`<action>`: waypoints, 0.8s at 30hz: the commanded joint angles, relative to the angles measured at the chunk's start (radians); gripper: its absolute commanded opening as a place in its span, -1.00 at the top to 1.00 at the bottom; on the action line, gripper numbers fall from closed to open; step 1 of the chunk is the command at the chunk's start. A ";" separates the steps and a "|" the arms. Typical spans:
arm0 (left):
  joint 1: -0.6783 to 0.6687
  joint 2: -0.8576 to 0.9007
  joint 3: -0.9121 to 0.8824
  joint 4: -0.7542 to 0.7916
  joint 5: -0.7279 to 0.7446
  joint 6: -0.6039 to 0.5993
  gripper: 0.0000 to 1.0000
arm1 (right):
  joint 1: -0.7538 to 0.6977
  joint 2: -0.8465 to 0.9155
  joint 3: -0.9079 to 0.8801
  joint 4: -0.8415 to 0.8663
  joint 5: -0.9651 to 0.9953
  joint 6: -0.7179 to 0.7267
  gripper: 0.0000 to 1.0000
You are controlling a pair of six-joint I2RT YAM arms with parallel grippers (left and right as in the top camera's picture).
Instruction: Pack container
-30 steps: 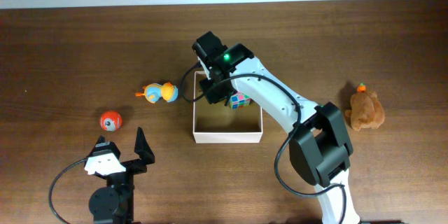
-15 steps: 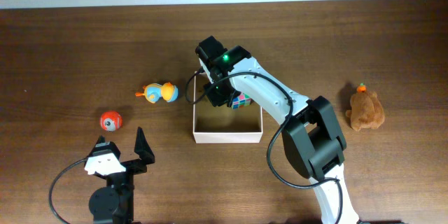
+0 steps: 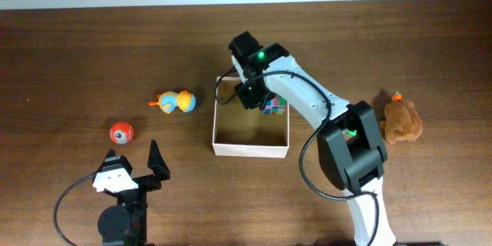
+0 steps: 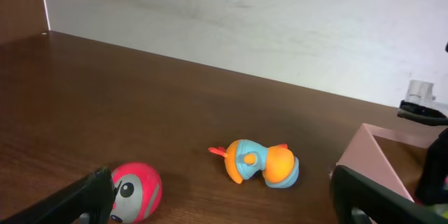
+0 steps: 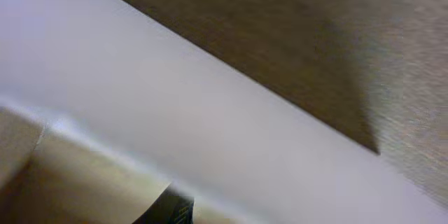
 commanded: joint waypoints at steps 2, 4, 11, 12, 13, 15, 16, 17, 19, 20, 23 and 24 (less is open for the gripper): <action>0.004 -0.010 -0.005 -0.001 0.014 0.013 -0.98 | -0.014 0.017 -0.005 0.003 0.025 -0.012 0.45; 0.004 -0.010 -0.005 -0.001 0.014 0.013 -0.99 | -0.014 0.017 -0.005 0.010 0.025 -0.012 0.45; 0.004 -0.010 -0.005 -0.001 0.014 0.013 -0.99 | -0.003 0.016 -0.005 0.025 0.005 -0.026 0.28; 0.004 -0.010 -0.005 -0.001 0.014 0.013 -0.99 | 0.004 0.016 -0.004 0.022 -0.019 -0.046 0.24; 0.004 -0.010 -0.005 -0.001 0.014 0.013 -0.99 | 0.016 0.014 -0.003 0.013 -0.035 -0.053 0.23; 0.004 -0.010 -0.005 -0.001 0.014 0.013 -0.98 | 0.032 0.014 -0.003 0.005 -0.035 -0.053 0.21; 0.004 -0.010 -0.005 -0.001 0.014 0.013 -0.99 | 0.039 0.014 -0.003 -0.001 -0.035 -0.054 0.20; 0.004 -0.010 -0.005 -0.001 0.014 0.013 -0.99 | 0.047 0.014 -0.003 -0.006 -0.035 -0.053 0.20; 0.004 -0.010 -0.005 -0.001 0.014 0.013 -0.99 | 0.061 0.014 -0.003 -0.020 -0.035 -0.053 0.17; 0.004 -0.010 -0.005 -0.001 0.014 0.013 -0.98 | 0.067 0.014 -0.003 -0.029 -0.035 -0.053 0.15; 0.004 -0.010 -0.005 -0.001 0.014 0.013 -0.98 | 0.084 0.014 -0.003 -0.060 -0.035 -0.053 0.11; 0.004 -0.010 -0.005 -0.001 0.014 0.013 -0.99 | 0.089 0.014 -0.003 -0.073 -0.036 -0.053 0.11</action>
